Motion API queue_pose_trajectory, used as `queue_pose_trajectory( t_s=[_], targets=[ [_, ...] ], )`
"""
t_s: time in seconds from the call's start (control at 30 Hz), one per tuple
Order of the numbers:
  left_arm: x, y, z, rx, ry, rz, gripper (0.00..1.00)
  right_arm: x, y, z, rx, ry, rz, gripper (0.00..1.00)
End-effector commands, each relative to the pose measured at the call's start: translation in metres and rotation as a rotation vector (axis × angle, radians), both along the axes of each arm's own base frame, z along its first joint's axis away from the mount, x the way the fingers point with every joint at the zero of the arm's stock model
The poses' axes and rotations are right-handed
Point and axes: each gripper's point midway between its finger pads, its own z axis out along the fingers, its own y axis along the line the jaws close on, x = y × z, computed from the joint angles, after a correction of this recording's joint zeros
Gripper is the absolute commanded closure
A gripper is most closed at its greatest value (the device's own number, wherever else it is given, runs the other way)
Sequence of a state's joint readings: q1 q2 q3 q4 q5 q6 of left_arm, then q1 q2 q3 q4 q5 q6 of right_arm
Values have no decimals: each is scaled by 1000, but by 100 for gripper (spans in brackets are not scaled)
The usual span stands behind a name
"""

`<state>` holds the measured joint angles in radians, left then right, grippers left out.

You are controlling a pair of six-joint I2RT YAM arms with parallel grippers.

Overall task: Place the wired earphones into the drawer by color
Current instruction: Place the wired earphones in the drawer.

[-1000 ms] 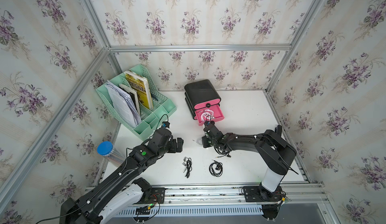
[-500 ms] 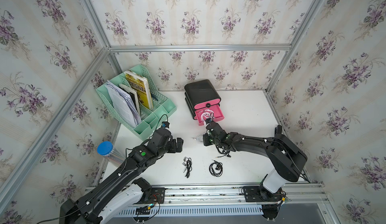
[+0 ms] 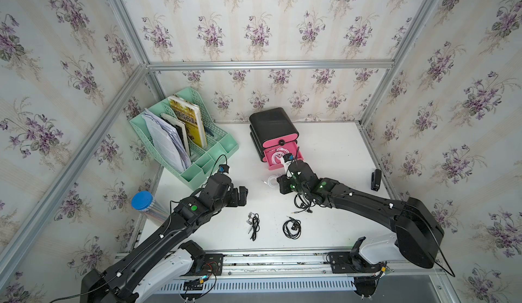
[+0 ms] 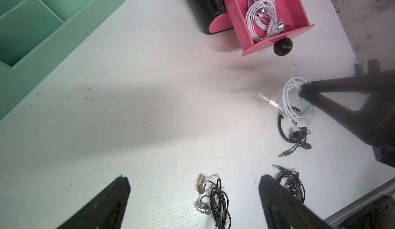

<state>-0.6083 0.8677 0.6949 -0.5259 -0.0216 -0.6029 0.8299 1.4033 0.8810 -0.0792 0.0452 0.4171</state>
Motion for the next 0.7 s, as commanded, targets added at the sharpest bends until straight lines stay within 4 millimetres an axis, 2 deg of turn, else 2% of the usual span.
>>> queue_pose_trajectory(
  t_s=[0.0, 0.27, 0.67],
  targets=[
    [2, 0, 4, -4, -11, 4, 1, 5, -4, 20, -10, -57, -9, 98],
    [1, 0, 3, -2, -9, 5, 1, 26, -14, 64, -10, -171, -52, 98],
    [-1, 3, 1, 2, -7, 8, 1, 74, -30, 88, -8, -258, -98, 98]
  ],
)
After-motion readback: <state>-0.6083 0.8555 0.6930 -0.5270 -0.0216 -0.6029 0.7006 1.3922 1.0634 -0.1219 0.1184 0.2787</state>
